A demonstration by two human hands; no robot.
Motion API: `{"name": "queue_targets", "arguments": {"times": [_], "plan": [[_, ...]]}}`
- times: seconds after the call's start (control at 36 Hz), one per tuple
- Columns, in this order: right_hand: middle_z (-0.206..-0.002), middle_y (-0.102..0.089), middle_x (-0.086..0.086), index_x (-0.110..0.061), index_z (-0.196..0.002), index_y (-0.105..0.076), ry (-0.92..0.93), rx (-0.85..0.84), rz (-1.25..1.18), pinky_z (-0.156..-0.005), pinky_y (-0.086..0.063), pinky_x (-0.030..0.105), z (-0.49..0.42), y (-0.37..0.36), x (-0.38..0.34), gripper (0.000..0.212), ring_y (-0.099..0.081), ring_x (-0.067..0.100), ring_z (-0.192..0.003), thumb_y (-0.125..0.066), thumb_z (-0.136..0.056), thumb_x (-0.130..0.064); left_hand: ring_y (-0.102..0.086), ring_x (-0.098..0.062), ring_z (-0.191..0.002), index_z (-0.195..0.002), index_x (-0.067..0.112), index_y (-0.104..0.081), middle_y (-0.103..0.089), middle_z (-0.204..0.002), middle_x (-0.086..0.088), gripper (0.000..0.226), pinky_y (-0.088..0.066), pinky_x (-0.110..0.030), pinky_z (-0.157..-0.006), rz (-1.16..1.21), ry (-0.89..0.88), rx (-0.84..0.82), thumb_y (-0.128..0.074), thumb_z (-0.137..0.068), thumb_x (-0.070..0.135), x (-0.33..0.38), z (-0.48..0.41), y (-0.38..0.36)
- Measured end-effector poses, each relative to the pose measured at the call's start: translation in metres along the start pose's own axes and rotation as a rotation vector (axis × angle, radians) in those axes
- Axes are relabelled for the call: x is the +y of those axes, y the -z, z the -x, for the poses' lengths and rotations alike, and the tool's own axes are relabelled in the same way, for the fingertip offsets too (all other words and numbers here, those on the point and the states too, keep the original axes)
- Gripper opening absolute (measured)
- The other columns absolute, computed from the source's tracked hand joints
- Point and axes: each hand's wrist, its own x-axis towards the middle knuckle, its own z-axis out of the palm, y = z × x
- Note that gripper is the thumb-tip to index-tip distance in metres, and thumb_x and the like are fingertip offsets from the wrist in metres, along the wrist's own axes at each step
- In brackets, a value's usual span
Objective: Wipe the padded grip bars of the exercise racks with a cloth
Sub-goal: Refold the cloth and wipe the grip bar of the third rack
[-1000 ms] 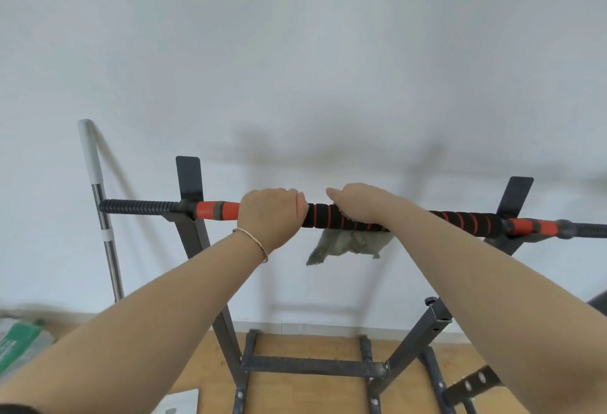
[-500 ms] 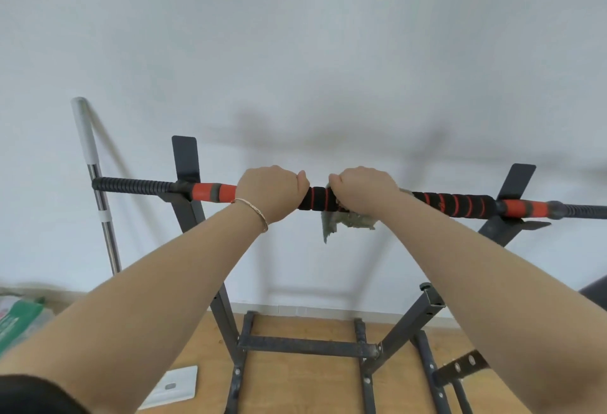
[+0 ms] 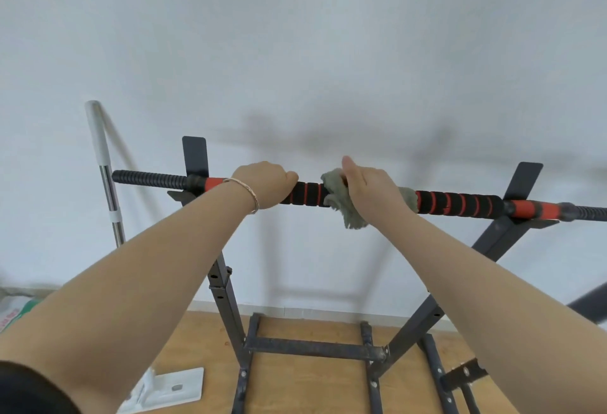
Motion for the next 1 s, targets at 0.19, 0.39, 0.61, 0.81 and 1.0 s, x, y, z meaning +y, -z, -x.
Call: {"name": "queue_targets", "arguments": {"times": [0.19, 0.39, 0.61, 0.81, 1.0], "plan": [[-0.092, -0.057, -0.011, -0.044, -0.13, -0.049, 0.32, 0.04, 0.499, -0.06, -0.044, 0.034, 0.001, -0.013, 0.012, 0.049, -0.059, 0.021, -0.078, -0.014, -0.099, -0.058, -0.051, -0.023, -0.066, -0.097, 0.016, -0.046, -0.041, -0.071, 0.002, 0.012, -0.038, -0.033, -0.055, -0.122, -0.001, 0.099, -0.051, -0.088, 0.01, 0.005, 0.005, -0.01], [-0.064, -0.054, -0.006, -0.023, -0.097, -0.053, 0.309, 0.101, 0.777, -0.047, -0.032, 0.027, -0.011, -0.029, 0.011, 0.037, -0.049, 0.024, -0.054, -0.029, -0.099, -0.052, -0.042, -0.02, -0.051, -0.091, 0.015, -0.048, -0.039, -0.061, 0.003, 0.009, -0.028, -0.027, -0.046, -0.145, 0.022, 0.222, -0.049, -0.084, 0.01, 0.009, 0.008, -0.021], [-0.062, -0.063, 0.002, -0.016, -0.068, -0.06, -0.086, -0.529, 0.297, -0.056, -0.041, 0.03, -0.051, -0.006, -0.018, 0.033, -0.058, 0.02, -0.054, -0.041, -0.09, -0.033, -0.027, -0.014, -0.037, -0.066, 0.016, -0.034, -0.023, -0.047, 0.004, 0.028, -0.023, -0.021, -0.047, -0.116, 0.035, 0.431, -0.061, -0.07, 0.008, 0.016, 0.023, -0.031], [-0.076, -0.054, 0.003, -0.012, -0.083, -0.056, -0.058, -0.386, 0.356, -0.057, -0.034, 0.032, -0.047, -0.01, -0.017, 0.037, -0.054, 0.027, -0.075, -0.03, -0.101, -0.029, -0.039, -0.021, -0.048, -0.075, 0.018, -0.044, -0.028, -0.054, 0.004, 0.014, -0.026, -0.025, -0.05, -0.225, 0.064, 0.368, -0.052, -0.079, 0.008, 0.021, 0.026, -0.032], [-0.068, -0.048, -0.007, -0.023, -0.109, -0.049, 0.283, -0.023, 0.839, -0.046, -0.018, 0.023, -0.007, -0.031, -0.01, 0.024, -0.045, 0.022, -0.053, -0.061, -0.088, -0.03, -0.065, -0.02, -0.048, -0.081, 0.007, -0.058, -0.071, -0.059, -0.005, 0.044, -0.049, -0.032, -0.064, 0.59, 0.141, -0.32, -0.026, -0.091, 0.035, -0.018, 0.004, 0.007]]}}
